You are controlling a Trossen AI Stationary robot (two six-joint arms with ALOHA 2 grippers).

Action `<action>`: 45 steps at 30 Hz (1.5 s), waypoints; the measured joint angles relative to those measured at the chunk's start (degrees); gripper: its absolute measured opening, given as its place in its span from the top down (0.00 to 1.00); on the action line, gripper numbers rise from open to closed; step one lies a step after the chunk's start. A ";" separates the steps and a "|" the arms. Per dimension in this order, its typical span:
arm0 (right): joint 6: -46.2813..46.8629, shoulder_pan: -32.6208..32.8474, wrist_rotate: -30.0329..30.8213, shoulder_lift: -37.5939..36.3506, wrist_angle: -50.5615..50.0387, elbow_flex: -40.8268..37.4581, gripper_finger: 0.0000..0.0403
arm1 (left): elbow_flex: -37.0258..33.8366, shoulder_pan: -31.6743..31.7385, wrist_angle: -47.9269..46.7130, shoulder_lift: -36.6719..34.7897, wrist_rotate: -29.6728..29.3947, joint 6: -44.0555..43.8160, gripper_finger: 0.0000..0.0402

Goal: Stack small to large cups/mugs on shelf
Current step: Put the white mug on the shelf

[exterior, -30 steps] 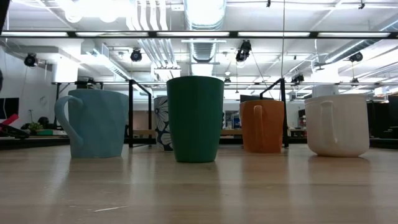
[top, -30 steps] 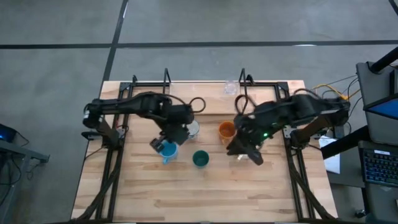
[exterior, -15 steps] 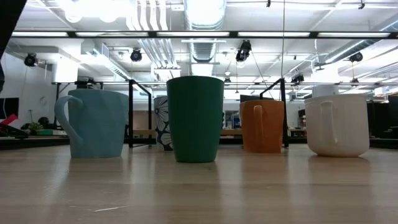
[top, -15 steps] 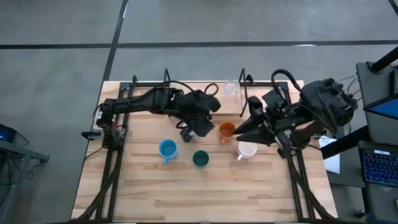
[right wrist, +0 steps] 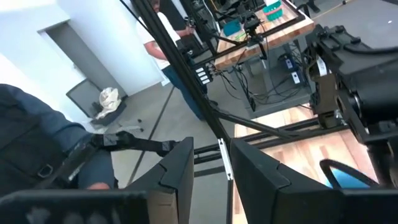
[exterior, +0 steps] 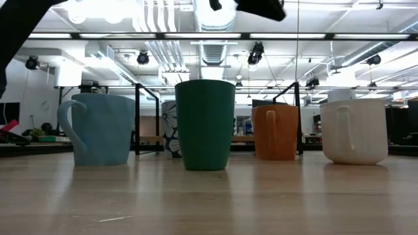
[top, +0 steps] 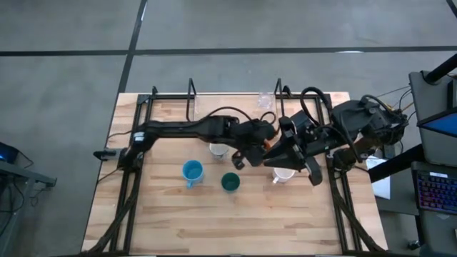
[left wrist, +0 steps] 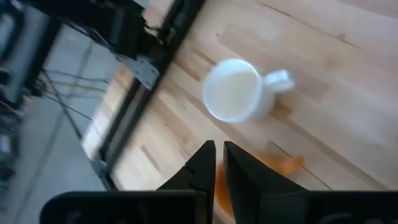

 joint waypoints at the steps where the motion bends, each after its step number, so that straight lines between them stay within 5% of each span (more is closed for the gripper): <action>1: 0.19 0.00 -0.25 0.00 0.01 0.05 0.75 | -0.05 -0.29 1.34 0.13 -0.03 1.66 0.96; 6: 0.87 0.00 -1.30 -0.02 0.01 0.07 0.75 | -0.76 -2.27 5.56 0.31 0.23 16.40 0.96; 11: 0.84 0.00 -1.30 -0.02 -0.18 0.07 0.75 | -1.70 -2.32 17.19 3.32 0.91 16.17 0.96; 17: -2.20 0.04 -1.32 -0.02 -0.10 0.07 0.75 | -1.97 -2.45 45.77 7.63 -5.24 -1.72 0.96; 20: -5.23 0.38 -1.30 -0.02 -0.08 0.09 0.75 | -2.10 -2.18 50.28 7.87 -4.04 -7.06 0.96; 26: -5.49 0.39 -1.09 -0.02 0.99 0.09 0.75 | -2.32 -1.42 50.14 9.67 3.78 -19.10 0.96; 35: -8.66 0.39 -1.43 -0.57 4.15 0.11 0.75 | -2.32 -1.20 43.46 13.76 7.82 -28.39 0.96; 45: -12.19 0.39 -6.28 -1.86 3.58 0.11 0.75 | -1.82 -0.99 26.36 13.18 6.97 -28.54 0.96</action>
